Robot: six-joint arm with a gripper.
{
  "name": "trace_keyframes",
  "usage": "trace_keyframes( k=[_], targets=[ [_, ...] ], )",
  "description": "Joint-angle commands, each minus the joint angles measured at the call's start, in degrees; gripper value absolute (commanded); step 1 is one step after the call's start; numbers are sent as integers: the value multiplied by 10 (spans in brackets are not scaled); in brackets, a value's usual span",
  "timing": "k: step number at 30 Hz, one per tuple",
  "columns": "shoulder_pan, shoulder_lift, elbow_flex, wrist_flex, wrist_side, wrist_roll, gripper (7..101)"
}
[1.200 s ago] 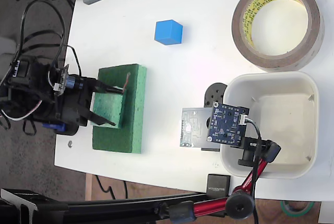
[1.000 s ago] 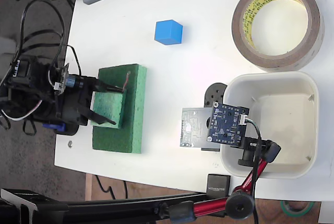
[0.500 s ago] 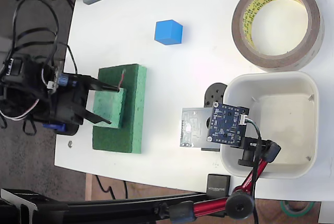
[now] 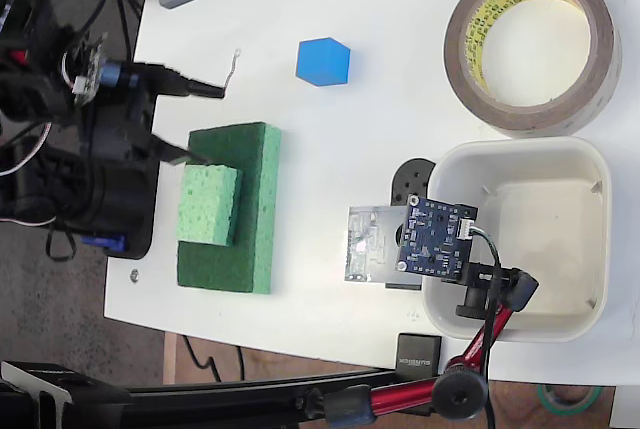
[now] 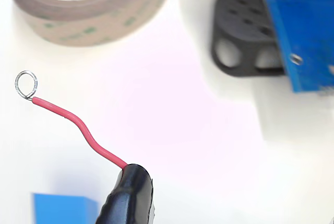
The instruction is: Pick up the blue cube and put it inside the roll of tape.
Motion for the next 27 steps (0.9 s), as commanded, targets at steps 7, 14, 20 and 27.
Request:
trace_keyframes(
  k=[7, 14, 20, 27],
  targets=[
    [-114, -200, -89, -31, 59, 114, 1000],
    [-148, -272, -105, -50, 88, 164, 1000],
    [-148, -314, -97, -101, 78, 175, 984],
    [-151, -321, -69, -139, 73, 187, 965]
  ],
)
